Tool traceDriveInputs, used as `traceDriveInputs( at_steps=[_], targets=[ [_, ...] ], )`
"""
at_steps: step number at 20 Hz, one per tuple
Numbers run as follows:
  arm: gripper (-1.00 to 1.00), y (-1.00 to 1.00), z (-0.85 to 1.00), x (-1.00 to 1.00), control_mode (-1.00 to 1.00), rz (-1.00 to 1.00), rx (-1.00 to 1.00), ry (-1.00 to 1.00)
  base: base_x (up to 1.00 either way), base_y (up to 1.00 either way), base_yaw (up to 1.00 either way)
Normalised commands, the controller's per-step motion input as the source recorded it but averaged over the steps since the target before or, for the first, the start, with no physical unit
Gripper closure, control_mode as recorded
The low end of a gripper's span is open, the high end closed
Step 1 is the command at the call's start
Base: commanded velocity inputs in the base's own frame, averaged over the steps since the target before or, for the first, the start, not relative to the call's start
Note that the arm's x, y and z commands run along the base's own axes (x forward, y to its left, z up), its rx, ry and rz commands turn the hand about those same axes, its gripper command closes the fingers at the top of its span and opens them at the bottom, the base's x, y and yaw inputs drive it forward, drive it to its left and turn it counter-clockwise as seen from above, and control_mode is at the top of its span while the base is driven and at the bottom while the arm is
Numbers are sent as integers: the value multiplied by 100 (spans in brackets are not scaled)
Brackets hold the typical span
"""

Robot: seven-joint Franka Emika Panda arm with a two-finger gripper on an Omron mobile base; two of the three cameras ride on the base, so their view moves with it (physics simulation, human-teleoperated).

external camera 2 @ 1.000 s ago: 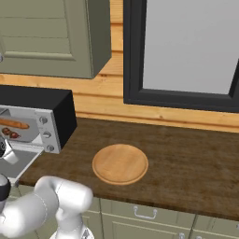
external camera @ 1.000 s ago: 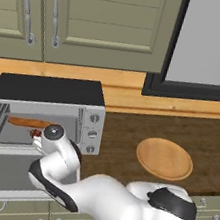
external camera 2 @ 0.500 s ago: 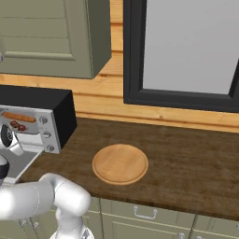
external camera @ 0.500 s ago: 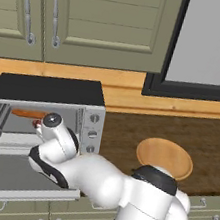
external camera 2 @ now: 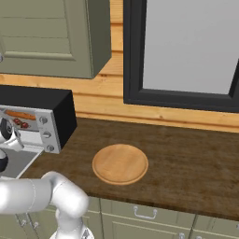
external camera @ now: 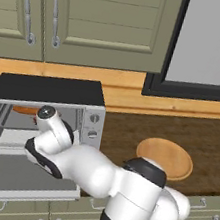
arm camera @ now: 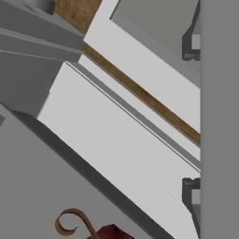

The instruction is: Pick up the kebab skewer and baguette bread, and place them inside the toaster oven. Close the toaster oven door and start by setting the timer.

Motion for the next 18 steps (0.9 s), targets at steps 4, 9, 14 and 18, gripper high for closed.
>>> traceDriveInputs(
  at_steps=[4, 9, 14, 18],
  targets=[
    [-100, 3, 0, -26, -100, -7, 2, 0, 0, 0, 0],
    [-100, 0, 15, -100, -100, 4, 4, 0, 0, 0, 0],
    [-100, 4, 26, -100, -100, 22, 0, 2, 0, 0, 0],
    [-100, 3, 2, -100, -100, 31, 0, 8, 0, 0, 0]
  ],
)
